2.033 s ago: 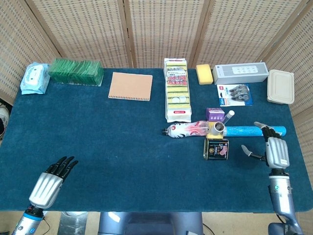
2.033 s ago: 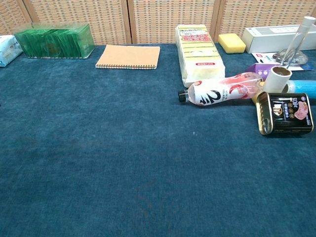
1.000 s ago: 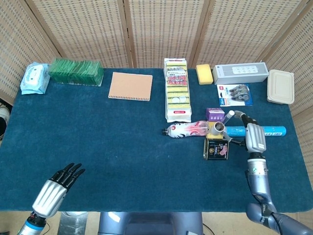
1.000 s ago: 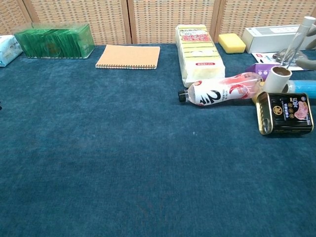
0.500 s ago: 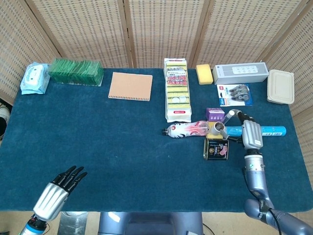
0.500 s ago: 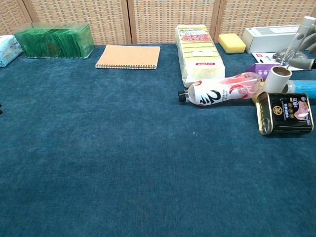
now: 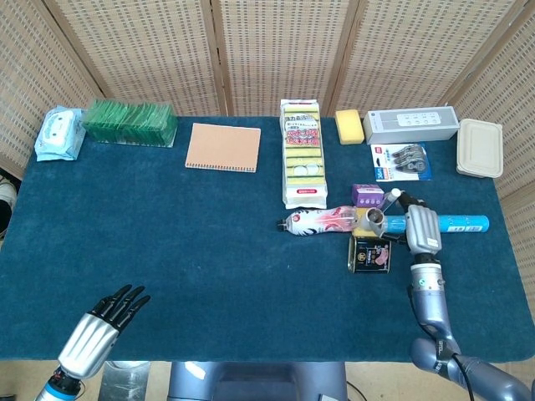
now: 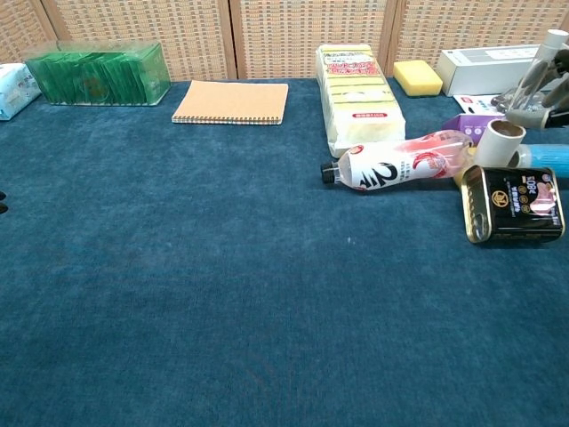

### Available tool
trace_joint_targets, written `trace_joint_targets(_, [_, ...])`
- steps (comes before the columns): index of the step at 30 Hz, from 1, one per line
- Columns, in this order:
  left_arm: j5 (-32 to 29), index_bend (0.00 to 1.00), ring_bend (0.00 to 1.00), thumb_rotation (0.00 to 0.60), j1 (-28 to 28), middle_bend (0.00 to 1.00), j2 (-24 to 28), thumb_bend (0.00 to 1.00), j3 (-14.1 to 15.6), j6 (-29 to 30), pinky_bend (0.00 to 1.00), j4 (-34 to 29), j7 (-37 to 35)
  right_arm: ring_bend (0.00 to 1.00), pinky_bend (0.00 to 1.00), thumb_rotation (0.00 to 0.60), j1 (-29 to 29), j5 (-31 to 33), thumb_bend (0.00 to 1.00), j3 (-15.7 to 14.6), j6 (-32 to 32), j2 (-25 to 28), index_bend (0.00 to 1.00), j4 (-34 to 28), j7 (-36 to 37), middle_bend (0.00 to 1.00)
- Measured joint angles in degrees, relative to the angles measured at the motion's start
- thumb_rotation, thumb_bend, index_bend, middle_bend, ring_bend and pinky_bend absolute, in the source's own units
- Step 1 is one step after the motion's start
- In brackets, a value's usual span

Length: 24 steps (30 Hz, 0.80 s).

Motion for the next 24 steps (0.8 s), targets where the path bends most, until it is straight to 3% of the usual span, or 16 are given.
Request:
trace_joint_targets(11, [0.40,0.12,0.13,0.600,0.22,0.14,-0.27,0.29,0.16,-0.13,0.32,-0.03,0.72,0.43,0.32,0.483,0.17,0.47,0.28,0.63,0.53,-0.13,0.36,-0.42,1.10,0.43])
trace_joint_targets(20, [0.54,0.12,0.13,0.600,0.26,0.14,-0.30,0.29,0.31,-0.45,0.32,-0.05,1.01,0.58,0.42,0.594,0.27,0.73,0.29,0.85,1.27,-0.72,0.42,-1.02,0.98,0.55])
trace_joint_targets(24, [0.59,0.12,0.13,0.600,0.31,0.14,-0.31,0.29,0.28,-0.36,0.32,-0.11,1.06,0.61,0.45,0.600,0.44,0.46,0.29,0.90,1.93,-1.18,0.44,-1.19,0.46,0.58])
